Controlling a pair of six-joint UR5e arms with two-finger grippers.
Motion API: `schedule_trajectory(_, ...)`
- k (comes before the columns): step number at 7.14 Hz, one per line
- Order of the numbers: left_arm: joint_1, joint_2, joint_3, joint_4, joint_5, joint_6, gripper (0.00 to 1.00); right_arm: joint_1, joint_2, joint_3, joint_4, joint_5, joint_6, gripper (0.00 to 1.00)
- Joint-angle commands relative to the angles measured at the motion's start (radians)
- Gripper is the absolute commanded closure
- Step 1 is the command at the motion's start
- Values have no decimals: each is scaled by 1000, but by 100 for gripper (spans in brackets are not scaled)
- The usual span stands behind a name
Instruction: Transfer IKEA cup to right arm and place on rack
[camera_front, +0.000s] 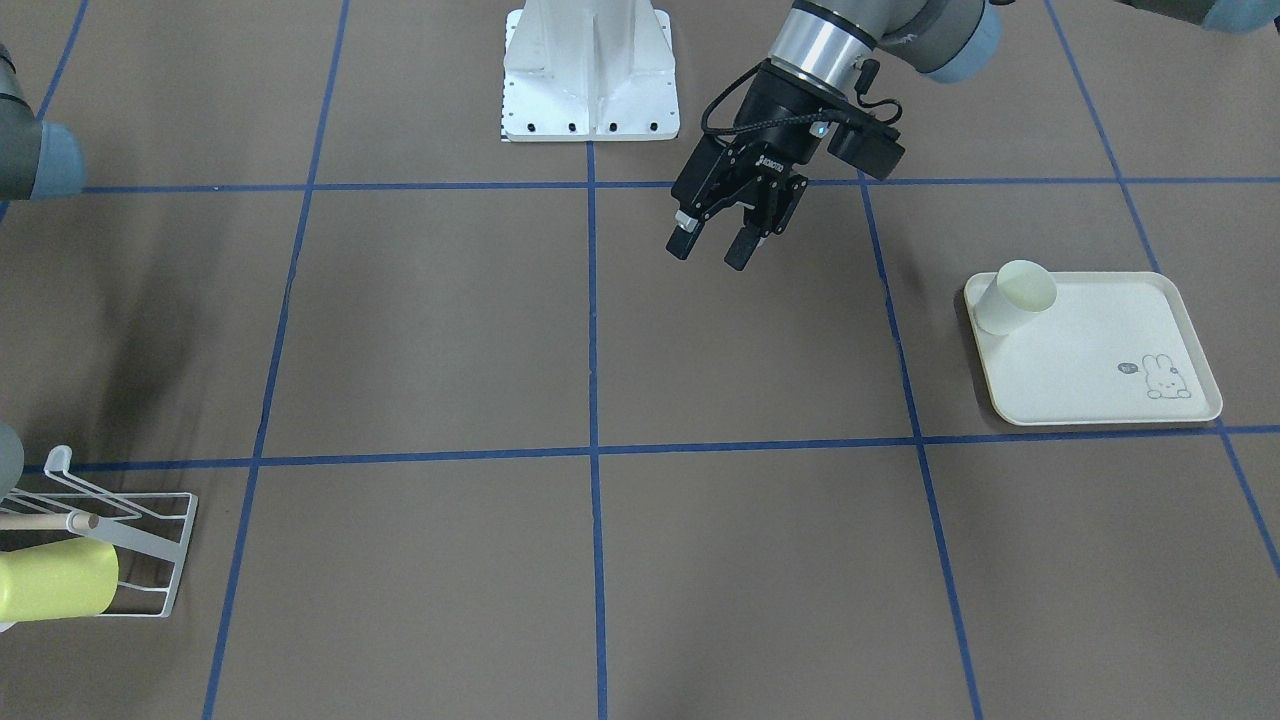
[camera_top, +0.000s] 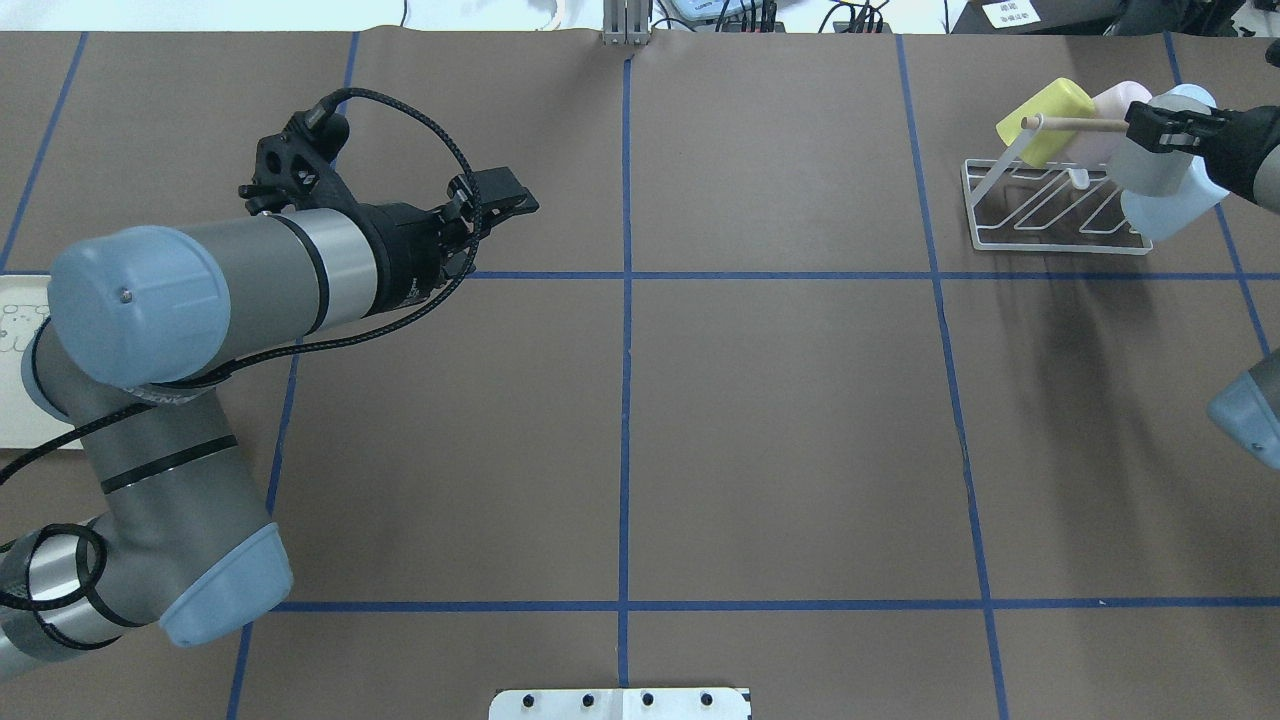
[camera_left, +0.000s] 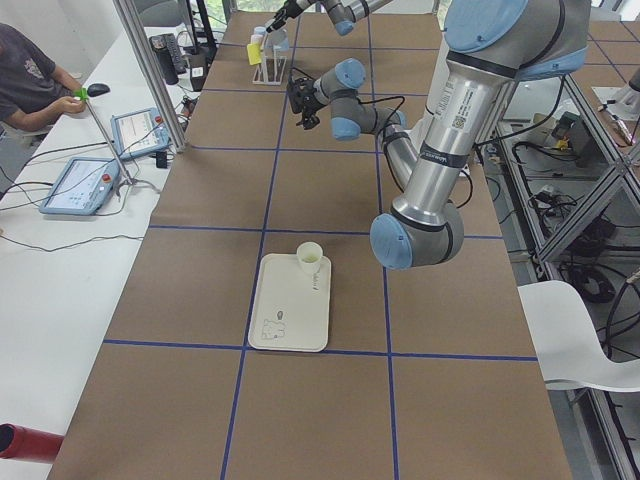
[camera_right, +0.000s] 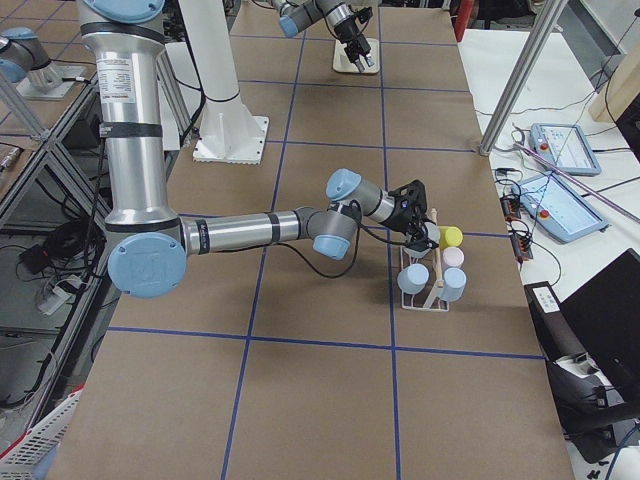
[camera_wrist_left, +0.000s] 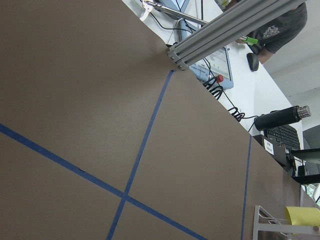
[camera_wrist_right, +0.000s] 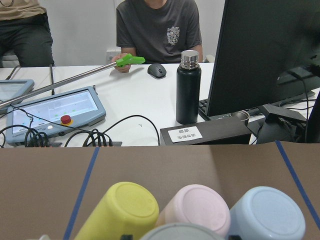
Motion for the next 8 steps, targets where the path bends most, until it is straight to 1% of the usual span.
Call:
schedule_trajectory(1, 0, 0, -1, 0, -2, 0, 0, -2, 0, -19, 2, 0, 0, 100)
schedule_trajectory(2, 0, 0, -1, 0, 0, 0, 0, -2, 0, -21, 2, 0, 0, 46)
schedule_trajectory(3, 0, 0, -1, -2, -2, 0, 0, -2, -6, -26, 17, 0, -2, 0)
schedule_trajectory(5, 0, 0, -3, -2, -2, 0, 0, -2, -6, -17, 17, 9, -44, 0)
schedule_trajectory(6, 0, 0, -10, 5, -9, 0, 0, 1, -6, -3, 17, 27, -48, 0)
schedule_trajectory(7, -14, 14, -12, 8, -30, 3, 0, 16, -10, 31, 5, 90, -46, 0)
schedule_trajectory(8, -65, 15, -21, 50, -94, 48, 0, 41, -15, 63, -1, 154, -45, 0)
